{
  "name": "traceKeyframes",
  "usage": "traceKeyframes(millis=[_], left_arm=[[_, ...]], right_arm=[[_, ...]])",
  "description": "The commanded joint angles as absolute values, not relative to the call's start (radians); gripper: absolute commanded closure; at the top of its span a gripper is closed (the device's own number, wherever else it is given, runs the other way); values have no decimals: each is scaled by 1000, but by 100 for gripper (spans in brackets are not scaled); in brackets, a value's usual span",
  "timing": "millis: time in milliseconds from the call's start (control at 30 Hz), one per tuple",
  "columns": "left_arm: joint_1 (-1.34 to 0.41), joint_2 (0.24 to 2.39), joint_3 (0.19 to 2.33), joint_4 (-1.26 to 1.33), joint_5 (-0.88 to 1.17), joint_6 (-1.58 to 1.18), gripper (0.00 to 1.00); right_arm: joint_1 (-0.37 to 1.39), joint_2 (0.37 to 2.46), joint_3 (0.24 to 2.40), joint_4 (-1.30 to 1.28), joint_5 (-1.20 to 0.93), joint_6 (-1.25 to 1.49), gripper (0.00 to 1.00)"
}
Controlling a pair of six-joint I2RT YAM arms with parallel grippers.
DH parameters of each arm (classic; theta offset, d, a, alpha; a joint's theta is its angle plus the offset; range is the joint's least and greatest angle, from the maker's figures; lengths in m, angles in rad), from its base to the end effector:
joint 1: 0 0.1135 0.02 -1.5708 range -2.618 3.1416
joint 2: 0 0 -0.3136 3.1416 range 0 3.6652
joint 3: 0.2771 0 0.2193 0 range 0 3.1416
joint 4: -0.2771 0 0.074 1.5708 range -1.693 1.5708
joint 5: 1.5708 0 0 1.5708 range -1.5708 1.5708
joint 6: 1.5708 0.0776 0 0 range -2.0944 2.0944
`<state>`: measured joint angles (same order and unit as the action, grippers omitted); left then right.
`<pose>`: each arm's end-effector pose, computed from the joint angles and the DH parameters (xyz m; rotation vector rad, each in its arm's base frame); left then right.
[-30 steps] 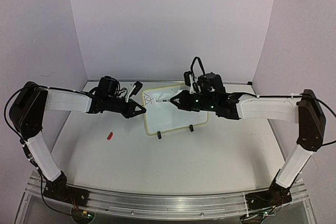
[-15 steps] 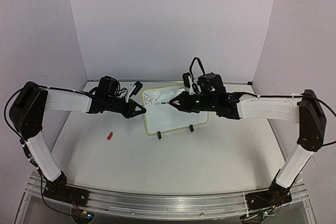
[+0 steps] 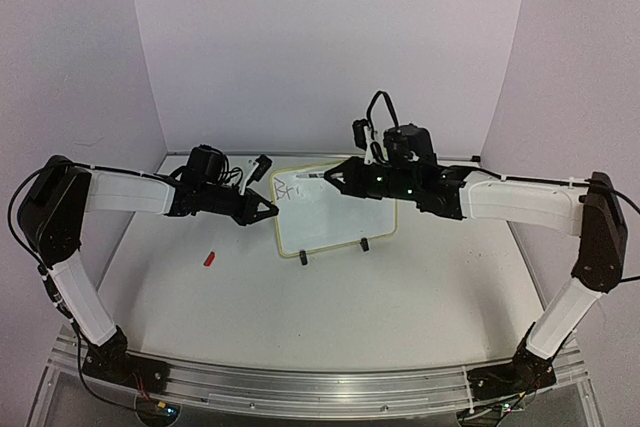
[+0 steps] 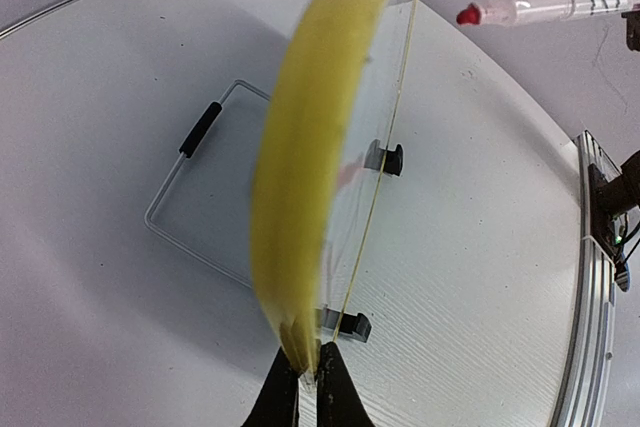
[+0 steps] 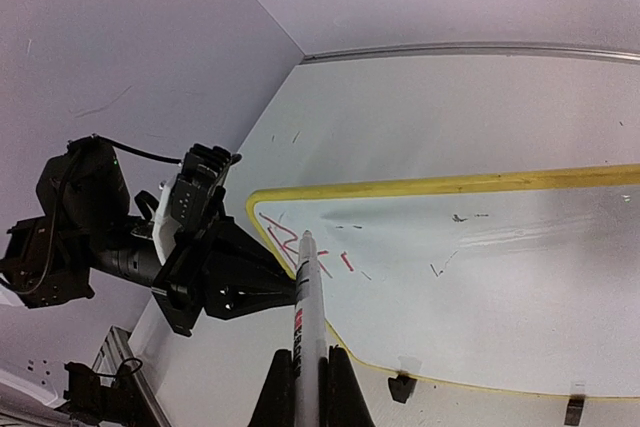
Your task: Write a sentence on the whiteboard
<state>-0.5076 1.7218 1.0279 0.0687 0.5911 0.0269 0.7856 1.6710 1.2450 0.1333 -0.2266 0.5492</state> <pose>0.3110 -0.2225 0.2537 0.9090 2.0260 -0.9160 0.2786 0.3034 0.3498 -0.4055 1.9748 1.1034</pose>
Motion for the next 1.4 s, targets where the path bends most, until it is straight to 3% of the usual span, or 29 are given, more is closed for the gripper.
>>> traceKeyframes(millis=[0,1367], left_arm=[[-503,1724,1067,37,514,57,100],[-503,1735,1075,28,512,66,100]], right_arm=[[781,1691,1299,146,-204,533,100],[781,1732,1276,146,-204,551,100]])
